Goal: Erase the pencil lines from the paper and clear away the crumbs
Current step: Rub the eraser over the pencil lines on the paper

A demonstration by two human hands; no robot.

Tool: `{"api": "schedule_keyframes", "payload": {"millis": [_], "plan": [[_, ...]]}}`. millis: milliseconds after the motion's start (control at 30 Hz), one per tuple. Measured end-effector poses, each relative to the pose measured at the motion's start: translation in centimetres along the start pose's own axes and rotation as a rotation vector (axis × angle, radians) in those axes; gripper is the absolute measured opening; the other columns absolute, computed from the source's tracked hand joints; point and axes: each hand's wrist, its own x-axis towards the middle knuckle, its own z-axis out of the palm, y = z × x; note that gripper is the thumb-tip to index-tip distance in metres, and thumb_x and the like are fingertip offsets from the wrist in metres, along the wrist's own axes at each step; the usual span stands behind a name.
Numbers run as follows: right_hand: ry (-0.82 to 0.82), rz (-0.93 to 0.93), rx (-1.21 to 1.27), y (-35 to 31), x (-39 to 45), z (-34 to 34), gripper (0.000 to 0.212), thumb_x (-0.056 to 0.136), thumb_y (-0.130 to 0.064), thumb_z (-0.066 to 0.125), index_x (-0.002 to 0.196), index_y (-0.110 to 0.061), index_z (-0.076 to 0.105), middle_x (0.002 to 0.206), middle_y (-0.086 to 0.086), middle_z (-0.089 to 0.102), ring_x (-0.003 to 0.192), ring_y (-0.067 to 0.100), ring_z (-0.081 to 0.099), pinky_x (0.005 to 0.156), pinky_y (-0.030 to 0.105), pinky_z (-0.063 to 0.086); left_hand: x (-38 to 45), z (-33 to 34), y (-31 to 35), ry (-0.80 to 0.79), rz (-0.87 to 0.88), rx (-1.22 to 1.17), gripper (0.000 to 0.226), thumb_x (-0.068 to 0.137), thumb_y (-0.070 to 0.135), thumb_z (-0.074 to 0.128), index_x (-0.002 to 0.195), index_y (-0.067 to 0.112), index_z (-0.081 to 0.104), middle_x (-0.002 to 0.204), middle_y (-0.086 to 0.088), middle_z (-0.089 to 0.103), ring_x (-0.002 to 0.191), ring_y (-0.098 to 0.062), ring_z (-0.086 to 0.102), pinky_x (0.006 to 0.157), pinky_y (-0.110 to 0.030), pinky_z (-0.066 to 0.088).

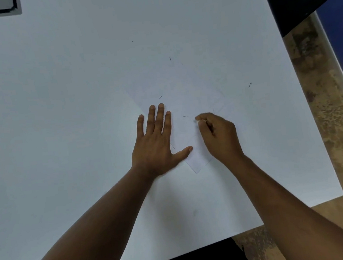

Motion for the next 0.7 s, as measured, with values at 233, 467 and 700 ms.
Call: {"api": "schedule_keyframes", "payload": {"millis": [233,467,700], "plan": [[-0.012,0.212,0.162,0.3,-0.1,0.3,0.014,0.096,-0.026,0.063,0.101,-0.016,0.072,0.073,-0.009,0.064,0.066,0.004,0.058,0.064,0.018,0.048,0.4,-0.2,0.5,0.046,0.042,-0.024,0.098,0.096,0.079,0.007,0.165,0.009,0.002,0.172,-0.011,-0.008,0.159,-0.028,-0.014,0.127,-0.059,0.0],[0.115,0.191,0.206,0.2,1.7,0.2,0.019,0.099,-0.021,0.058,0.092,-0.012,0.072,0.079,-0.008,0.071,0.074,0.006,0.067,0.071,0.019,0.054,1.9,0.5,2.8,0.028,-0.101,-0.045,0.098,0.097,0.078,0.014,0.164,0.008,-0.002,0.172,-0.011,-0.01,0.158,-0.027,-0.016,0.129,-0.05,-0.002],[0.054,-0.038,0.058,0.0,3.0,1.5,0.021,0.097,-0.019,0.061,0.11,-0.008,0.072,0.098,0.003,0.075,0.089,0.014,0.07,0.082,0.024,0.056,2.1,0.7,3.1,0.026,-0.083,0.011,0.099,0.096,0.078,0.017,0.164,0.007,0.0,0.172,-0.013,-0.009,0.159,-0.03,-0.013,0.129,-0.053,0.001]]}}
